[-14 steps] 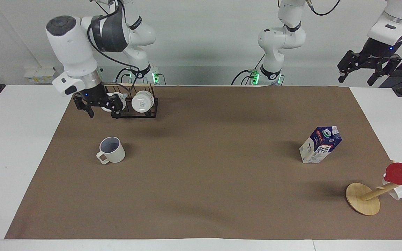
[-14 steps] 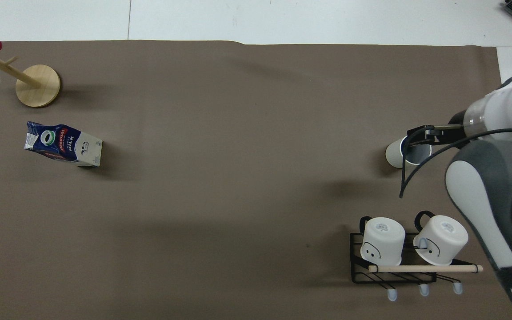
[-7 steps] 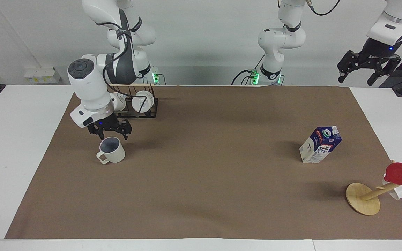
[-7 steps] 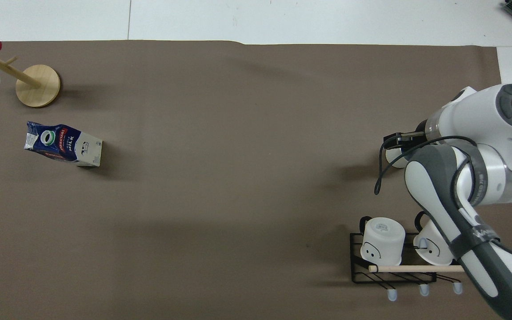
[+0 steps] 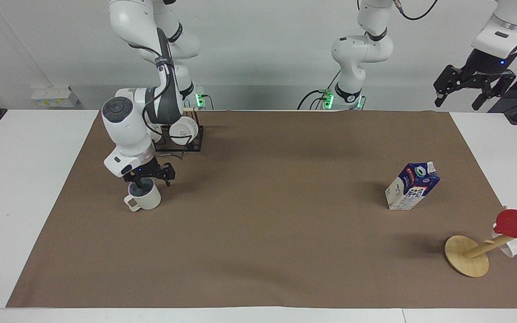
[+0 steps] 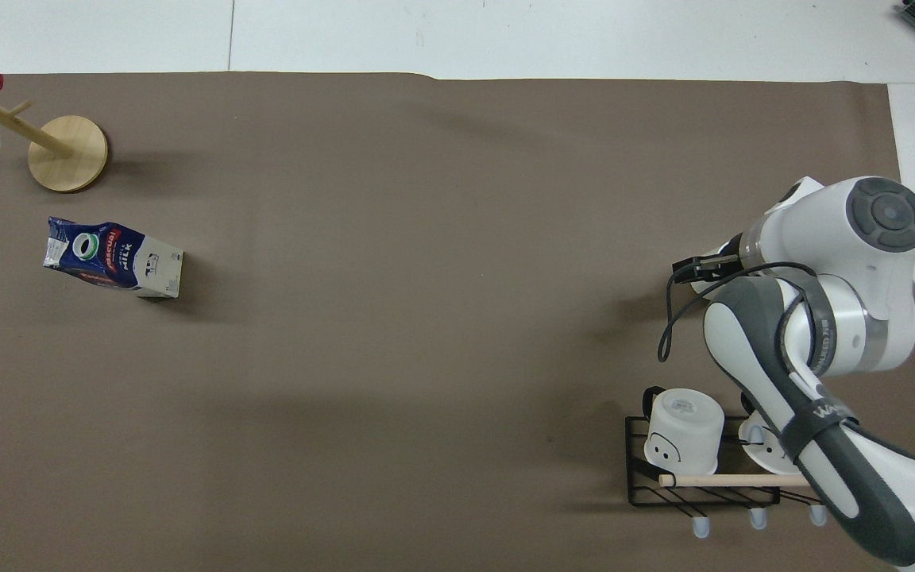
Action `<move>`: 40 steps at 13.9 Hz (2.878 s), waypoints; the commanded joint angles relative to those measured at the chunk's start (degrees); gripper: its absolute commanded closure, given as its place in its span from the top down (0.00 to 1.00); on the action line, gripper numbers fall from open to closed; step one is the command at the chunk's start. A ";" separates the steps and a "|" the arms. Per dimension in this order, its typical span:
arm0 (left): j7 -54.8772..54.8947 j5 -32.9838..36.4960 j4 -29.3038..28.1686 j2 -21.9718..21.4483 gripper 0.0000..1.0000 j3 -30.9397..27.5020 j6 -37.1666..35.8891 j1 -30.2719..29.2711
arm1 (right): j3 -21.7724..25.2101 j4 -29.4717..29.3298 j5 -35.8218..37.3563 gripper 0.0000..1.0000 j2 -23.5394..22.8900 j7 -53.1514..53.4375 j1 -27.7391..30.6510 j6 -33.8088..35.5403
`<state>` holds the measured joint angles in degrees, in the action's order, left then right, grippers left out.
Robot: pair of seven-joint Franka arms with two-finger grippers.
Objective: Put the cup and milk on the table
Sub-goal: 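Reach the right gripper down and grasp the white mug by its rim, then lift the white mug with the right gripper and carry it toward the table center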
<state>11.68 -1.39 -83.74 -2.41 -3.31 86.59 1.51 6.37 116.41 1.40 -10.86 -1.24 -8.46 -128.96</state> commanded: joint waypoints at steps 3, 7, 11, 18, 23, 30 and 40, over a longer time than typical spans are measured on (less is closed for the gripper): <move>0.27 0.69 -0.28 -0.32 1.00 -0.56 -0.37 0.95 | -0.04 0.84 0.09 0.90 -0.57 -2.00 0.19 -2.18; 0.27 0.69 -0.28 -0.32 1.00 -0.56 -0.37 0.95 | -0.04 0.66 0.09 0.10 -0.92 -3.33 0.28 -2.35; 0.27 0.78 -0.28 -0.32 1.00 -0.56 -0.37 0.95 | -0.04 -0.91 0.00 0.00 -1.88 -2.62 0.19 -2.27; 0.27 0.69 -0.28 -0.32 1.00 -0.56 -0.28 0.95 | -0.22 -8.11 -0.09 0.00 -1.45 10.54 -3.93 2.98; 0.27 0.78 -0.28 -0.32 1.00 -0.65 -0.28 1.04 | -0.22 -14.28 0.97 0.00 -1.88 22.22 -11.57 9.25; 0.36 0.78 -0.28 -0.32 1.00 -0.56 -0.28 1.04 | -0.22 -19.62 0.88 0.00 -5.65 34.88 -21.85 9.60; 0.53 0.78 -0.28 -0.32 1.00 -0.56 -0.28 0.95 | -1.35 -23.95 0.88 0.00 -13.83 43.70 -29.59 4.43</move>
<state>11.68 -1.39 -83.74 -2.41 -3.33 86.60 1.75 5.81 93.70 1.47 -23.09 42.14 -37.25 -123.01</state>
